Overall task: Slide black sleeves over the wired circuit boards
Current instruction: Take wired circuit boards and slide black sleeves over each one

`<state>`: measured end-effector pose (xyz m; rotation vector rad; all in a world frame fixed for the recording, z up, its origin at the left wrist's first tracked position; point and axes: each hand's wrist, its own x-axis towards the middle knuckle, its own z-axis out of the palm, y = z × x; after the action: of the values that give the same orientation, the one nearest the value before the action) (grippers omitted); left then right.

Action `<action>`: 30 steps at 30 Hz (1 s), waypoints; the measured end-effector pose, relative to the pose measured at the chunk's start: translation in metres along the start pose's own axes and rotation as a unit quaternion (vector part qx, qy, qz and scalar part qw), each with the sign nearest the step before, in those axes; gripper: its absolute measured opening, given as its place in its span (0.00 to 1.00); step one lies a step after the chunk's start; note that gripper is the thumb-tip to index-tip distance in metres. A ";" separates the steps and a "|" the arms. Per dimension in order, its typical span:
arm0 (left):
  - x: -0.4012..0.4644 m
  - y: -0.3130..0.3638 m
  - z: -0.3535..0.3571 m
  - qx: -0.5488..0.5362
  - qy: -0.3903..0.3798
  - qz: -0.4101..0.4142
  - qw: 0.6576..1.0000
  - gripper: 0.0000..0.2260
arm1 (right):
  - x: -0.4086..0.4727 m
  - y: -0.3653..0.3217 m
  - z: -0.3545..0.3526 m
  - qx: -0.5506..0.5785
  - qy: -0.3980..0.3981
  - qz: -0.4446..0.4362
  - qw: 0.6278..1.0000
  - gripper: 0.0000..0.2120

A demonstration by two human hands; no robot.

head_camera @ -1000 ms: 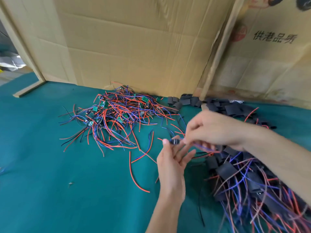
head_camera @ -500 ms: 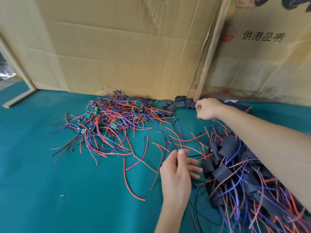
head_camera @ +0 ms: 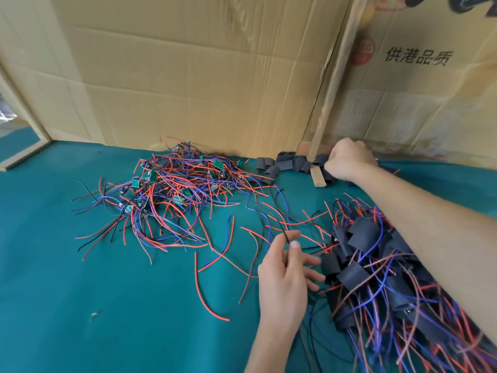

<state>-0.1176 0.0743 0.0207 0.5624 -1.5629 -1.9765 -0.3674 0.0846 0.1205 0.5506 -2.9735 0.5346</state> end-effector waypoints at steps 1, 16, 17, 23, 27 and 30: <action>0.001 0.000 0.000 -0.003 -0.005 -0.001 1.000 0.09 | -0.010 -0.006 -0.010 0.031 0.020 -0.012 0.999 0.09; 0.000 -0.001 -0.006 0.025 -0.003 0.039 0.999 0.13 | -0.199 -0.006 0.001 0.255 -0.071 -0.191 0.945 0.05; 0.000 -0.001 -0.006 0.026 -0.006 0.045 0.999 0.14 | -0.199 -0.004 0.001 0.267 -0.086 -0.194 0.940 0.06; -0.001 -0.003 -0.006 0.021 -0.018 0.053 0.998 0.17 | -0.191 0.005 -0.005 0.330 -0.147 -0.170 0.917 0.11; -0.001 -0.006 -0.004 0.025 -0.017 0.047 0.998 0.14 | -0.186 0.004 -0.016 0.333 -0.140 -0.164 0.918 0.15; -0.001 -0.009 -0.004 0.031 -0.021 0.051 0.998 0.16 | -0.164 0.003 -0.034 0.385 -0.078 -0.130 0.910 0.17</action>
<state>-0.1152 0.0734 0.0112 0.4600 -1.6504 -1.8800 -0.2154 0.1540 0.1304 1.0545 -2.6448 1.7086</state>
